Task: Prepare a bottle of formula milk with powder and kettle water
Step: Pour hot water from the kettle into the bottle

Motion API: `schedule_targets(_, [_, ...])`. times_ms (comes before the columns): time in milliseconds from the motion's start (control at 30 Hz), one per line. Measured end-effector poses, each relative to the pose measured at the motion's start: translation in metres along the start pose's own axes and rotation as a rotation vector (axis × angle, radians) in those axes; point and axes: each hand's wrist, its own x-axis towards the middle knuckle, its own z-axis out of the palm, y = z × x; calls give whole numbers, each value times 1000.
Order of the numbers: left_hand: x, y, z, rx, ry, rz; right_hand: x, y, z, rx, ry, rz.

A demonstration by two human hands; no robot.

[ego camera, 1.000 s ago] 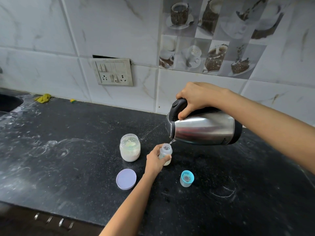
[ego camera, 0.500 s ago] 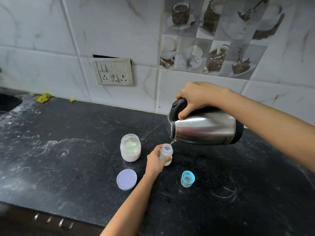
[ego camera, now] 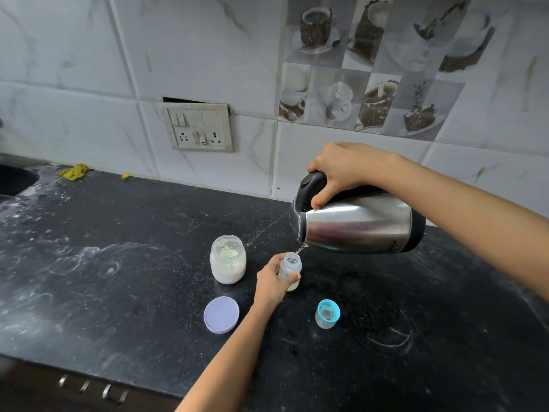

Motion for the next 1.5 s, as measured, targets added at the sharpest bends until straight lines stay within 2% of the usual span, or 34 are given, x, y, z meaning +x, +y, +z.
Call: schedule_targets(1500, [0, -1, -1, 7, 3, 1, 0, -1, -4, -14, -23, 7])
